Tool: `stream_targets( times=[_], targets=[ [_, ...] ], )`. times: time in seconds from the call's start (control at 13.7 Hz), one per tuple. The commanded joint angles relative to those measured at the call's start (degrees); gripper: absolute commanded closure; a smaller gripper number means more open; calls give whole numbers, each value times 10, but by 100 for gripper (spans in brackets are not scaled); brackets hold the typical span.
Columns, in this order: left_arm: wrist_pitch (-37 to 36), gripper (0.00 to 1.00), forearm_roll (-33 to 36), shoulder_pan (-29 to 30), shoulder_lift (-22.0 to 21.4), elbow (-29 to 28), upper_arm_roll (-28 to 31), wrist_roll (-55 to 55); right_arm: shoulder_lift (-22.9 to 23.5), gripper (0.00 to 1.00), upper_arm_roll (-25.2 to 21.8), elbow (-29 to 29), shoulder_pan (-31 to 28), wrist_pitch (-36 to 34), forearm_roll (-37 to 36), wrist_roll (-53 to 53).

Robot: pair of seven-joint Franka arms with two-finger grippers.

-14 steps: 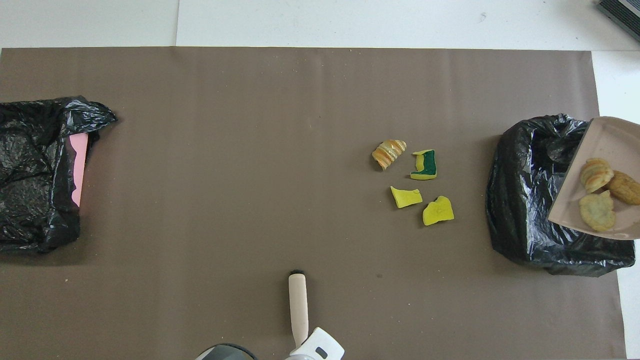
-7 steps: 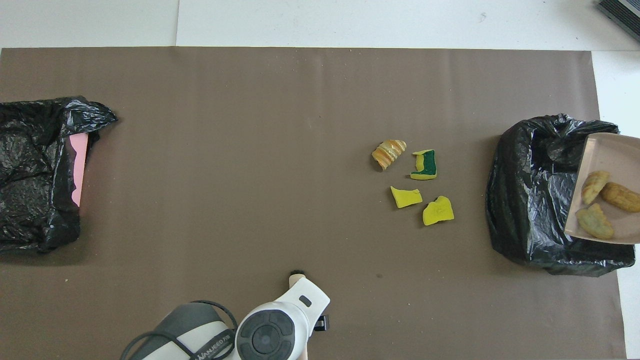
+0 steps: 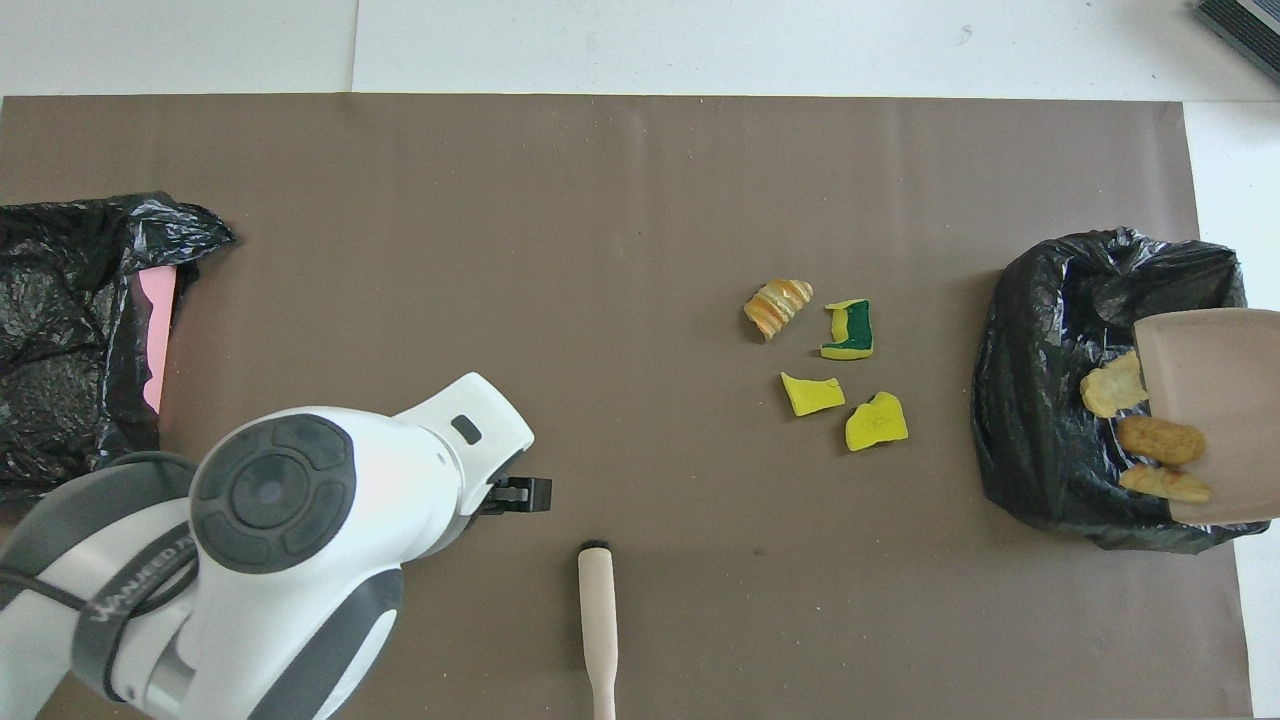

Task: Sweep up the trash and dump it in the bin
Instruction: 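Tip the dustpan into the bag while the left gripper sets the brush down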

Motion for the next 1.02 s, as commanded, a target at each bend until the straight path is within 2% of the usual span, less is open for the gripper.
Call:
stream_targets(
  times=[0.0, 0.22, 0.44, 0.58, 0.8, 0.95],
  targets=[
    [-66, 0, 23, 62, 12, 91, -8, 80, -9, 100, 1, -12, 8, 14, -27, -52],
    [-118, 0, 23, 151, 11, 173, -7, 196, -6, 100, 1, 1, 8, 16, -49, -51],
    [-188, 0, 22, 205, 18, 245, -6, 273, -22, 100, -1, 25, 4, 1, -49, -50],
    [-232, 0, 17, 235, 47, 306, -4, 287, -45, 100, -4, 43, 3, -28, -36, -20],
    [-295, 0, 4, 259, 112, 409, -5, 288, -62, 100, 2, 71, 9, -103, 0, 61],
    [-300, 0, -1, 273, 116, 414, -5, 298, -74, 100, 27, 75, 9, -142, 56, 109]
  ],
)
